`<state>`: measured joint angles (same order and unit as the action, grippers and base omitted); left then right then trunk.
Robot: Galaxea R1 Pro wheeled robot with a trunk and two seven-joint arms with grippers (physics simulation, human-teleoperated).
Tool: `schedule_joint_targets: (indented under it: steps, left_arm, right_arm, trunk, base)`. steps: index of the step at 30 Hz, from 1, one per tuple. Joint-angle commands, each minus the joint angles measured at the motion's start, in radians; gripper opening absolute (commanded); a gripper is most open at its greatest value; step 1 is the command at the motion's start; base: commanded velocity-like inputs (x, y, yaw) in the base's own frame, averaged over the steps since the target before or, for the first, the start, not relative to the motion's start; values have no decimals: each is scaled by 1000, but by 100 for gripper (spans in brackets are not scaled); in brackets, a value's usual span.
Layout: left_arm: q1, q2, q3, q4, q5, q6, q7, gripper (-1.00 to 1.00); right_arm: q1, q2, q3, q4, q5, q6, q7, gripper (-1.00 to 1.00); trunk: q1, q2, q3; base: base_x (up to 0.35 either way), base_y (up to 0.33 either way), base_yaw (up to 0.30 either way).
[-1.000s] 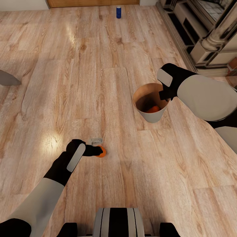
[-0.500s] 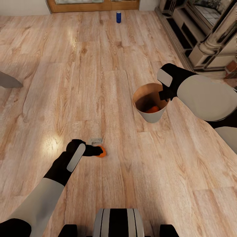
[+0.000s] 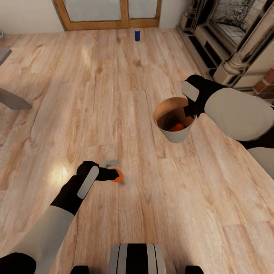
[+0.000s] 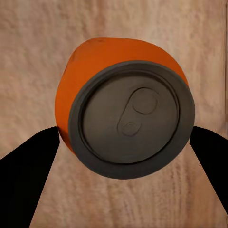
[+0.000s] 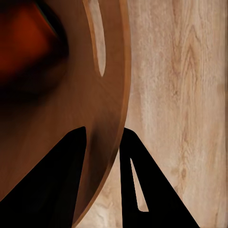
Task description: Put the three can of soda from the living room inside the tash can in the kitchen.
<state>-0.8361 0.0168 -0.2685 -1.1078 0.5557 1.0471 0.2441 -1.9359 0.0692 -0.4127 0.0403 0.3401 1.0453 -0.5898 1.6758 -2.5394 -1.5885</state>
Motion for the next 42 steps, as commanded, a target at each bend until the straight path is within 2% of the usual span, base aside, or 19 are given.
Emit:
schedule_joint_targets:
  steps: [1,9,14,20,30,32,33,35,36,37,38,39,40,41,42]
  left_arm:
    - [0,0,0,0,0,0,0,-100]
    - [0,0,4,-1,0,0,-3,-100]
    - [0,0,5,-2,1,0,-5,-100]
    - [0,2,6,-1,3,0,-5,-100]
    - [-35,13,7,11,6,0,-6,-100]
    - [-39,34,8,8,9,0,-9,-100]
    - [-40,53,9,7,18,0,-12,-100]
    - [-42,74,10,7,39,0,-18,-100]
    - [-49,101,11,7,78,0,-26,-100]
    - [-62,138,11,9,133,0,-42,-100]
    - [-81,201,12,17,228,0,-77,-100]
    - [-89,241,11,30,285,0,-101,-100]
    - [-92,258,11,38,308,0,-113,-100]
    - [-96,285,11,50,343,0,-147,-100]
    - [-98,296,11,54,355,0,-167,-100]
  right_arm:
    - [3,0,7,0,7,2,1,-100]
    - [31,-4,6,-1,8,2,1,-100]
    - [88,-10,2,-5,8,2,3,-100]
    - [120,-11,1,-5,7,2,7,-100]
    - [187,-7,-3,-1,4,2,17,-100]
    - [193,-7,-3,-1,4,2,17,-100]
    - [198,-6,-3,0,4,2,17,-100]
    - [205,-5,-3,0,4,2,17,-100]
    - [210,-3,-3,0,4,2,18,-100]
    - [213,-2,-3,0,4,2,18,-100]
    - [217,-1,-3,1,4,2,18,-100]
    - [225,0,-3,1,4,2,18,-100]
    - [229,0,-3,1,4,2,18,-100]
    - [240,0,-3,0,4,2,19,-100]
    - [244,0,-3,0,4,2,19,-100]
  trunk:
    - [0,0,4]
    - [-4,2,35]
    - [-6,3,54]
    - [-9,5,77]
    - [-13,7,116]
    - [-14,8,124]
    - [-15,8,128]
    - [-16,8,135]
    - [-16,8,139]
    - [-17,9,143]
    - [-17,9,147]
    - [-17,9,151]
    - [-18,9,155]
    - [-18,10,159]
    - [-19,10,163]
  base:
    - [0,0,0]
    - [0,0,0]
    - [0,0,0]
    - [0,0,0]
    - [0,0,0]
    - [0,0,0]
    - [0,0,0]
    - [0,0,0]
    - [0,0,0]
    - [0,0,0]
    - [0,0,0]
    - [0,0,0]
    - [0,0,0]
    - [0,0,0]
    - [0,0,0]
